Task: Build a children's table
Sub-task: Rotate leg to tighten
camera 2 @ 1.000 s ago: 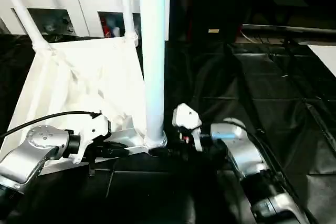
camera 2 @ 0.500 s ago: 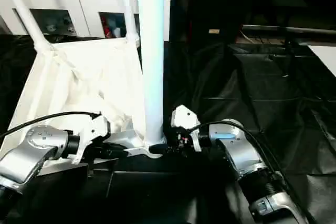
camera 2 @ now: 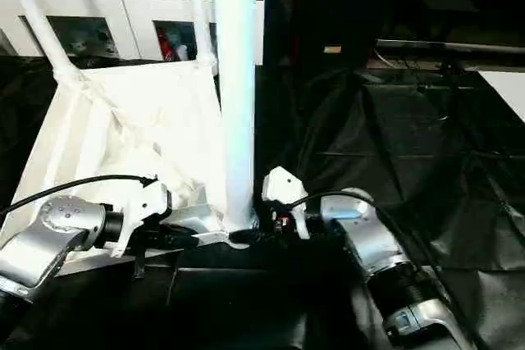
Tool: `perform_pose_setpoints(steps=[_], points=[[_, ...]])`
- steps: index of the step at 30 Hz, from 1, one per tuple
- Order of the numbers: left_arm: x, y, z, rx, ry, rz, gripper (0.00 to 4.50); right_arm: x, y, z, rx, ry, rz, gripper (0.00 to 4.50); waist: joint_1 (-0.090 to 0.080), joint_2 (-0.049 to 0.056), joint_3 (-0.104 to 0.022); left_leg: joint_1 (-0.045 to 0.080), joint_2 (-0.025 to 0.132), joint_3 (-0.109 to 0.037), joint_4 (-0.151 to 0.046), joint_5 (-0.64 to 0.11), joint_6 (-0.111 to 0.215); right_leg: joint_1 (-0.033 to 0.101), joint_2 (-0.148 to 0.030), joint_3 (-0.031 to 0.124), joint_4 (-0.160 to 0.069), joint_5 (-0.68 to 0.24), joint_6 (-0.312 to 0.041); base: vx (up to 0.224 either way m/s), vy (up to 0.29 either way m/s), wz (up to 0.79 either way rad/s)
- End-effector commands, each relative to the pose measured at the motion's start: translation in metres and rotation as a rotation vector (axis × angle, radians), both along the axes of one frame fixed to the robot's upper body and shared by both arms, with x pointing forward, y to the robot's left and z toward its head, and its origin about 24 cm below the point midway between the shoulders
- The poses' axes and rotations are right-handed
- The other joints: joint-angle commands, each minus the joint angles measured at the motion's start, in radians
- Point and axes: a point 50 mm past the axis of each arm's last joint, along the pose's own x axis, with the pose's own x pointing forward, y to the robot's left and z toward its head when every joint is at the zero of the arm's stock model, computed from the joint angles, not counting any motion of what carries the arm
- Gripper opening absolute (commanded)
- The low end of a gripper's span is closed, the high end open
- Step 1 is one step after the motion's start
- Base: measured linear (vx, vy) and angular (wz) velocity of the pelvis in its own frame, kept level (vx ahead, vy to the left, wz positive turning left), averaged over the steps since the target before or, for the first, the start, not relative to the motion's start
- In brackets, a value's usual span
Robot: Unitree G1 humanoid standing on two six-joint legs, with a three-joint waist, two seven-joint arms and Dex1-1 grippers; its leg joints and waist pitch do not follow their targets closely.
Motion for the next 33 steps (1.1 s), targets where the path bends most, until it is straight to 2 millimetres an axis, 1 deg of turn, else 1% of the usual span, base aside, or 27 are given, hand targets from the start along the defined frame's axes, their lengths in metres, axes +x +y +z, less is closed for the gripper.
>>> perform_pose_setpoints(steps=[1, 2, 4, 7, 8, 9, 11, 16, 17, 23, 27, 28, 30, 31, 32, 33], points=[[-0.01, 0.001, -0.015, 0.035, 0.096, -0.028, 0.0, 0.003, 0.001, 0.003, 0.002, -0.003, -0.012, 3.51, 0.008, 0.013, -0.061, -0.004, 0.042, -0.011, -0.063, -0.04, 0.082, 0.067, -0.072, 0.041, -0.046, 0.074, -0.313, 0.0, 0.0, 0.0], [-0.01, 0.001, -0.015, 0.036, 0.097, -0.029, 0.0, 0.004, 0.002, 0.004, 0.011, -0.003, -0.017, 3.51, 0.008, 0.02, -0.06, -0.004, 0.042, -0.011, -0.063, -0.044, 0.081, 0.066, -0.072, 0.041, -0.046, 0.07, -0.313, 0.0, 0.0, 0.0], [-0.01, 0.001, -0.015, 0.037, 0.098, -0.03, 0.0, 0.004, 0.002, 0.004, 0.015, -0.004, -0.02, 3.51, 0.008, 0.016, -0.061, -0.004, 0.042, -0.011, -0.063, -0.051, 0.078, 0.068, -0.072, 0.041, -0.048, 0.064, -0.313, 0.0, 0.0, 0.0], [-0.01, 0.001, -0.015, 0.039, 0.106, -0.035, 0.0, 0.005, 0.003, 0.005, 0.034, -0.001, -0.025, 3.51, 0.008, 0.018, -0.06, -0.004, 0.042, -0.011, -0.064, -0.056, 0.074, 0.067, -0.073, 0.041, -0.048, 0.051, -0.31, 0.0, 0.0, 0.0], [-0.01, 0.001, -0.015, 0.04, 0.104, -0.036, 0.0, 0.004, 0.003, 0.006, 0.039, 0.001, -0.025, 3.35, 0.008, 0.018, -0.061, -0.004, 0.042, -0.011, -0.064, -0.055, 0.074, 0.067, -0.072, 0.041, -0.048, 0.051, -0.309, 0.0, 0.0, 0.0], [-0.01, 0.001, -0.015, 0.039, 0.105, -0.036, 0.0, 0.004, 0.003, 0.006, 0.04, 0.002, -0.024, 3.35, 0.009, 0.019, -0.061, -0.003, 0.042, -0.011, -0.064, -0.054, 0.074, 0.067, -0.072, 0.041, -0.048, 0.052, -0.309, 0.0, 0.0, 0.0], [-0.01, 0.001, -0.015, 0.039, 0.107, -0.037, 0.0, 0.004, 0.003, 0.005, 0.04, 0.006, -0.02, 3.07, 0.01, 0.021, -0.061, -0.003, 0.043, -0.011, -0.064, -0.055, 0.073, 0.066, -0.072, 0.041, -0.047, 0.054, -0.309, 0.0, 0.0, 0.0], [-0.011, 0.001, -0.016, 0.042, 0.111, -0.04, 0.0, 0.003, 0.004, 0.004, 0.041, 0.014, -0.015, 2.73, 0.011, 0.02, -0.062, -0.004, 0.042, -0.011, -0.063, -0.053, 0.071, 0.067, -0.072, 0.041, -0.047, 0.061, -0.308, 0.0, 0.0, 0.0], [-0.011, 0.001, -0.016, 0.044, 0.112, -0.039, 0.0, 0.002, 0.005, 0.003, 0.04, 0.018, -0.013, 2.71, 0.01, 0.019, -0.062, -0.004, 0.041, -0.011, -0.063, -0.05, 0.073, 0.068, -0.071, 0.041, -0.047, 0.065, -0.309, 0.0, 0.0, 0.0], [-0.011, 0.002, -0.016, 0.046, 0.116, -0.038, 0.0, 0.001, 0.006, 0.003, 0.045, 0.027, -0.003, 2.67, 0.01, 0.02, -0.062, -0.004, 0.042, -0.011, -0.063, -0.046, 0.075, 0.067, -0.071, 0.04, -0.046, 0.065, -0.308, 0.0, 0.0, 0.0], [-0.01, -0.003, -0.018, 0.044, 0.087, -0.023, 0.0, 0.004, 0.009, 0.001, 0.075, 0.028, -0.082, 2.66, 0.01, 0.019, -0.061, -0.004, 0.042, -0.011, -0.064, -0.06, 0.07, 0.067, -0.072, 0.04, -0.049, 0.041, -0.304, 0.0, 0.0, 0.0], [-0.008, -0.007, -0.019, 0.041, 0.075, -0.007, 0.0, 0.004, 0.012, -0.002, 0.086, 0.036, -0.115, 2.66, 0.009, 0.019, -0.059, -0.004, 0.042, -0.011, -0.065, -0.066, 0.065, 0.065, -0.072, 0.041, -0.051, 0.029, -0.301, 0.0, 0.0, 0.0], [-0.005, -0.014, -0.022, 0.035, 0.061, 0.013, 0.0, 0.005, 0.019, -0.006, 0.121, 0.044, -0.202, 2.66, 0.008, 0.019, -0.055, -0.003, 0.042, -0.011, -0.068, -0.095, 0.051, 0.064, -0.073, 0.042, -0.058, -0.024, -0.289, 0.0, 0.0, 0.0], [-0.005, -0.015, -0.023, 0.035, 0.06, 0.014, 0.0, 0.005, 0.02, -0.007, 0.127, 0.046, -0.216, 2.66, 0.006, 0.02, -0.053, -0.004, 0.04, -0.012, -0.072, -0.117, 0.036, 0.066, -0.074, 0.041, -0.064, -0.08, -0.274, 0.0, 0.0, 0.0], [-0.003, -0.022, -0.025, 0.029, 0.054, 0.034, 0.0, 0.006, 0.025, -0.01, 0.152, 0.059, -0.276, 2.66, 0.003, 0.018, -0.05, -0.003, 0.039, -0.013, -0.075, -0.147, 0.022, 0.066, -0.074, 0.042, -0.069, -0.145, -0.256, 0.0, 0.0, 0.0], [-0.003, -0.022, -0.025, 0.029, 0.054, 0.034, 0.0, 0.006, 0.025, -0.01, 0.152, 0.059, -0.276, 2.66, 0.0, 0.018, -0.047, -0.003, 0.039, -0.013, -0.077, -0.167, 0.016, 0.065, -0.074, 0.043, -0.073, -0.182, -0.247, 0.0, 0.0, 0.0]])
